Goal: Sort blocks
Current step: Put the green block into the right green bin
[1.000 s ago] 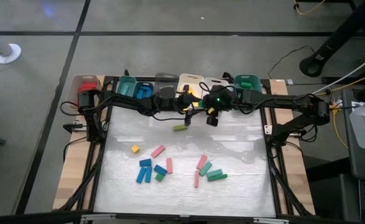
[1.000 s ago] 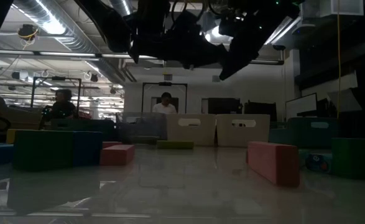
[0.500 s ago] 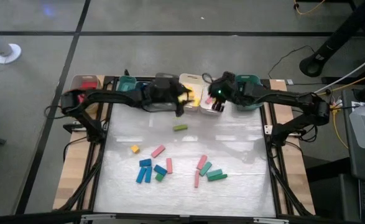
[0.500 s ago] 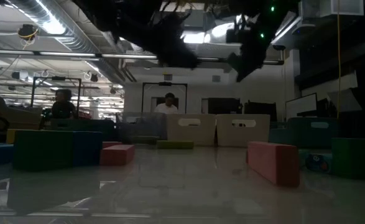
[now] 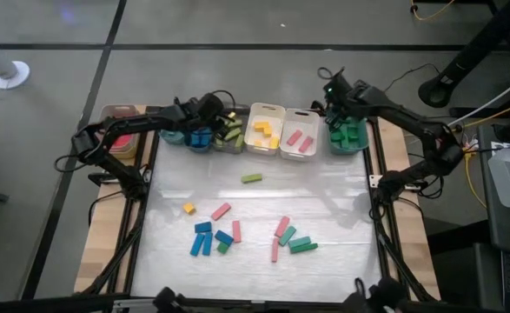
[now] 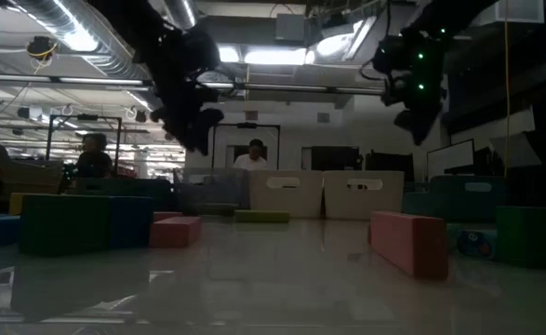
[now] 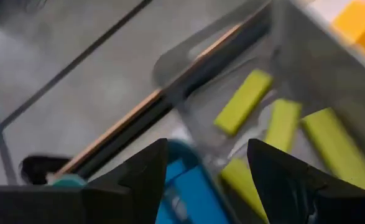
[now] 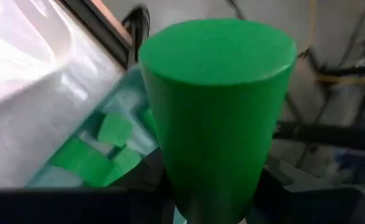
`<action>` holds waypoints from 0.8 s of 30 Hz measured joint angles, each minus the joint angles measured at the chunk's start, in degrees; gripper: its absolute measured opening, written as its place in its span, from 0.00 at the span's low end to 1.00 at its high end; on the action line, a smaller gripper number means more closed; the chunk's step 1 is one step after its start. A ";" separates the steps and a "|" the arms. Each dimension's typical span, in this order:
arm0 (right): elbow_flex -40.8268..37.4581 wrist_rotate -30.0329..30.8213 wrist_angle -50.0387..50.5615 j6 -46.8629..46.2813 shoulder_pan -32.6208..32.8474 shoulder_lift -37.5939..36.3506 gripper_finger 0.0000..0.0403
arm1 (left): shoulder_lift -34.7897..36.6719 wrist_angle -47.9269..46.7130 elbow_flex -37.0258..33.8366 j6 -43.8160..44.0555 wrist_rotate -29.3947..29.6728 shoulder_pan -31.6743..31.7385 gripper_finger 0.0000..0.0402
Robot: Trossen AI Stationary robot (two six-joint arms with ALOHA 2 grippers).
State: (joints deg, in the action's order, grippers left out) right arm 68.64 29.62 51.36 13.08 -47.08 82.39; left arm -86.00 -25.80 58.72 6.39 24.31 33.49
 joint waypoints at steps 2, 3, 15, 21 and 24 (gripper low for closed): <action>0.00 -3.85 0.85 0.00 -2.70 0.02 0.33 | 0.00 -0.76 -0.51 0.60 0.05 1.51 0.52; 0.00 -5.75 1.25 0.00 -3.91 0.02 0.33 | 0.00 -0.62 -0.91 0.83 0.07 2.13 0.52; 0.00 -12.76 2.05 0.00 -8.12 0.07 0.33 | 0.00 -3.52 -4.42 4.20 0.11 6.87 0.52; 0.00 -12.71 1.98 0.00 -8.08 0.07 0.33 | 0.00 -6.88 -4.41 6.07 0.61 7.56 0.52; 0.00 -12.05 1.96 -0.97 -8.08 0.07 0.33 | 0.00 -9.28 -4.42 7.27 2.30 7.56 0.52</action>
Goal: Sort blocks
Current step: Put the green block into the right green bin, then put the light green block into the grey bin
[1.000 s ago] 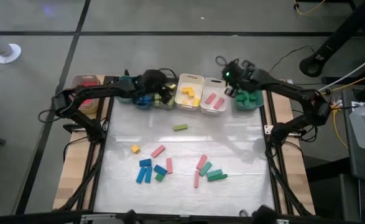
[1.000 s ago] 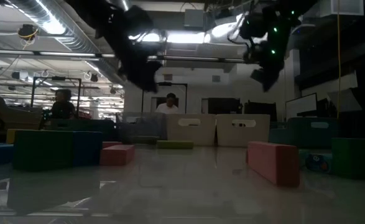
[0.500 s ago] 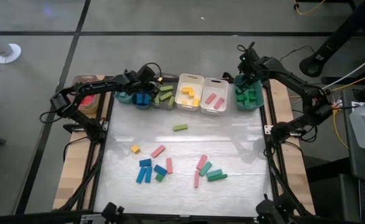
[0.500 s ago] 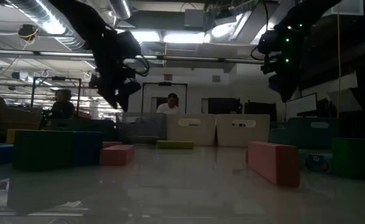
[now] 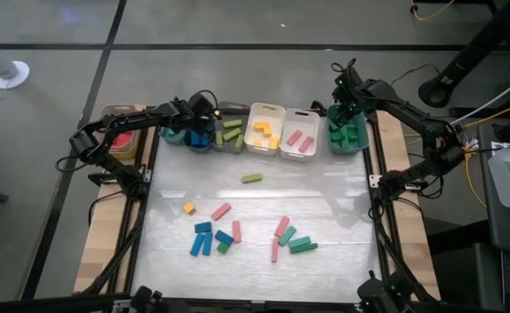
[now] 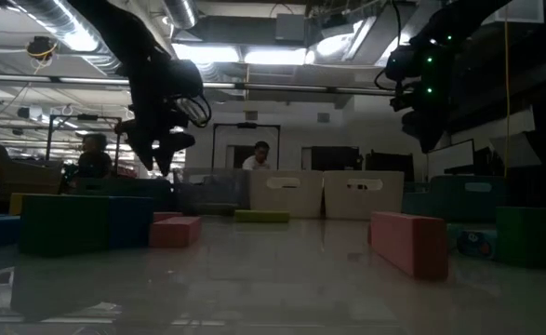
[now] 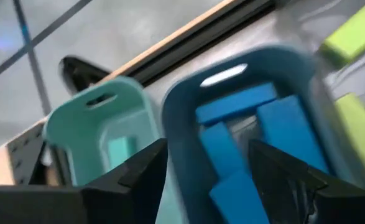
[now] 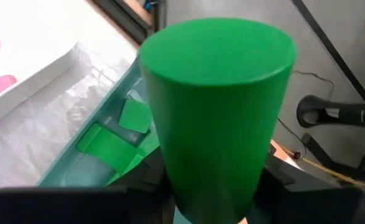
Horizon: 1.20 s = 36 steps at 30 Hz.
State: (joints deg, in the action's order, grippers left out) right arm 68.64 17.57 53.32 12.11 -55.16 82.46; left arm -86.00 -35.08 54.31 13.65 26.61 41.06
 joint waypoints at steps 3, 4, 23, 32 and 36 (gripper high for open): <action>0.00 1.99 -0.08 -1.49 0.00 0.02 0.34 | 0.00 -1.70 0.02 0.95 0.93 -0.02 0.52; -0.01 2.53 0.01 -1.52 0.00 0.02 0.36 | 0.00 -2.07 0.01 0.97 1.04 -0.02 0.52; -0.02 -9.18 -1.00 -5.45 0.85 0.03 0.52 | 0.00 -6.12 0.02 2.75 4.23 -0.02 0.52; -0.04 -27.70 -9.64 -6.53 11.16 0.27 0.52 | -0.02 -9.17 0.04 7.12 11.02 -0.02 0.52; -0.04 -27.55 -12.53 -6.53 17.63 1.63 0.52 | -0.02 -12.17 0.03 13.70 15.93 -0.02 0.50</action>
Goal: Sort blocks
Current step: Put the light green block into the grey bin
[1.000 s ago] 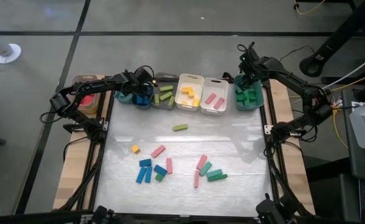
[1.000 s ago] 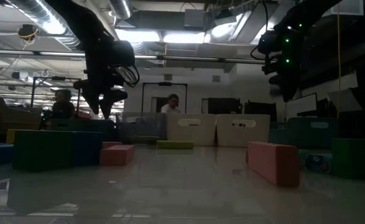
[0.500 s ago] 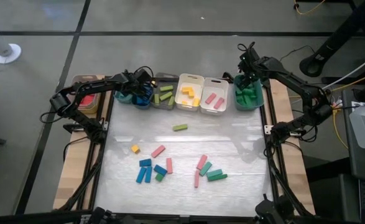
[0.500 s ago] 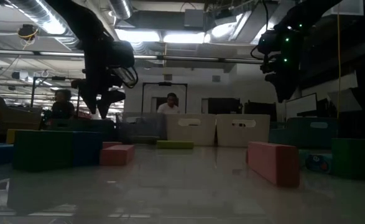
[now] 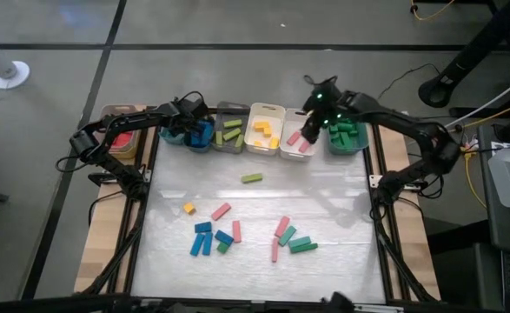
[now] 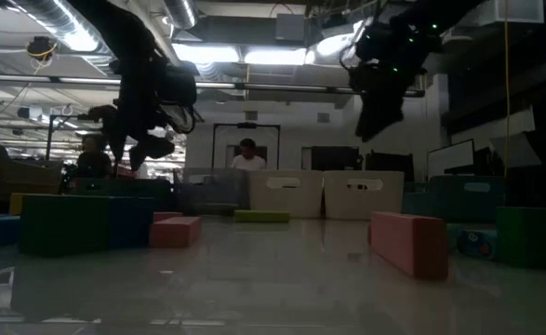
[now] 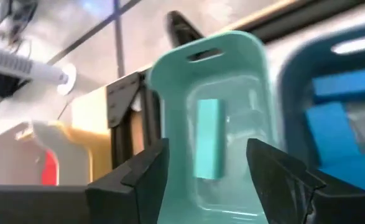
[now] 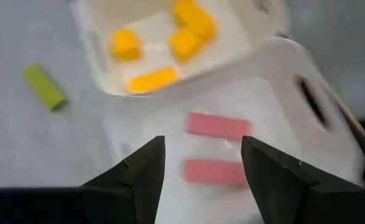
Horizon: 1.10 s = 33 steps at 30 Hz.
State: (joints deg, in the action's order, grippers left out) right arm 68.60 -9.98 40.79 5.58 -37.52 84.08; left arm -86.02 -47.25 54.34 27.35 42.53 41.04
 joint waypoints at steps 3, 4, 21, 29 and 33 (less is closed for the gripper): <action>0.00 0.27 -2.36 0.16 4.08 1.58 0.52 | 0.02 0.12 -1.30 2.84 0.27 0.00 0.47; 0.00 0.58 -2.97 0.20 5.27 2.31 0.52 | 0.00 0.33 -2.08 3.29 0.25 0.00 0.46; 0.00 19.66 -4.65 2.86 9.44 11.84 0.52 | 0.00 20.11 -10.87 -0.80 -16.41 -0.15 0.31; 0.00 20.96 -3.72 3.88 5.67 11.79 0.52 | 0.00 23.48 -10.90 -3.30 -17.57 -1.03 0.28; 0.00 20.96 -3.72 6.13 4.72 11.77 0.52 | 0.35 23.48 -10.88 -4.08 -17.58 -1.36 0.28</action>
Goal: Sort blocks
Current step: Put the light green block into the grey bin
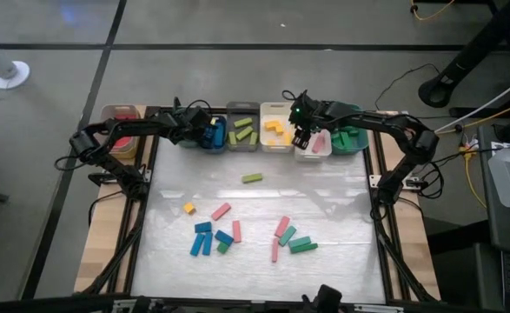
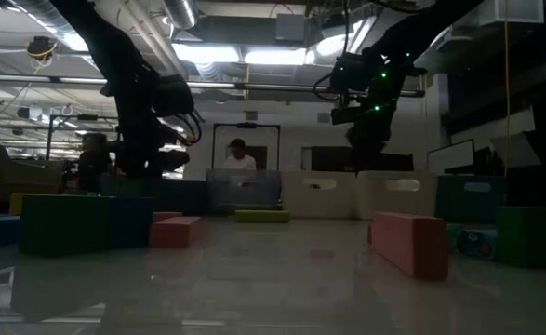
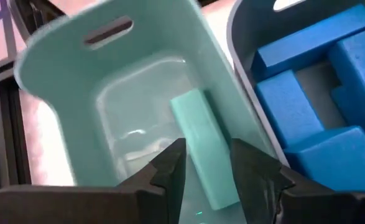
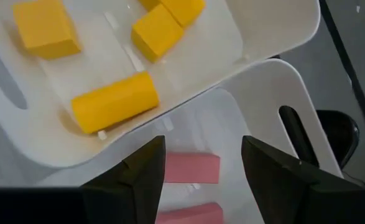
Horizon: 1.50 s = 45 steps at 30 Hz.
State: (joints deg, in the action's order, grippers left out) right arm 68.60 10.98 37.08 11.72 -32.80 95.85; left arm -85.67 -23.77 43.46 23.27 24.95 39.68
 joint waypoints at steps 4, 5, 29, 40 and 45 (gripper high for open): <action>0.00 -0.01 0.16 3.63 0.29 -1.26 0.52 | 1.34 -0.13 1.05 -1.38 0.03 -0.23 0.28; 0.00 -0.14 0.18 3.88 0.62 -1.93 0.52 | 1.81 -0.05 1.42 -1.46 0.08 -0.32 0.28; 0.02 -12.11 -10.91 3.66 19.36 1.26 0.52 | 10.73 -0.86 2.84 -4.83 -8.89 -3.71 0.28; 0.02 -22.65 -21.86 7.09 21.31 11.78 0.52 | 10.73 -1.04 2.83 -6.57 -10.10 -16.57 0.28; 0.02 -23.67 -25.58 6.81 21.31 14.75 0.52 | 10.73 -1.00 2.84 -5.03 -10.03 -20.46 0.28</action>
State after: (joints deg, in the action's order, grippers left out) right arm 68.62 -12.69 11.50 18.53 -11.49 110.60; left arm -74.94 -24.77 46.30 18.24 14.92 19.22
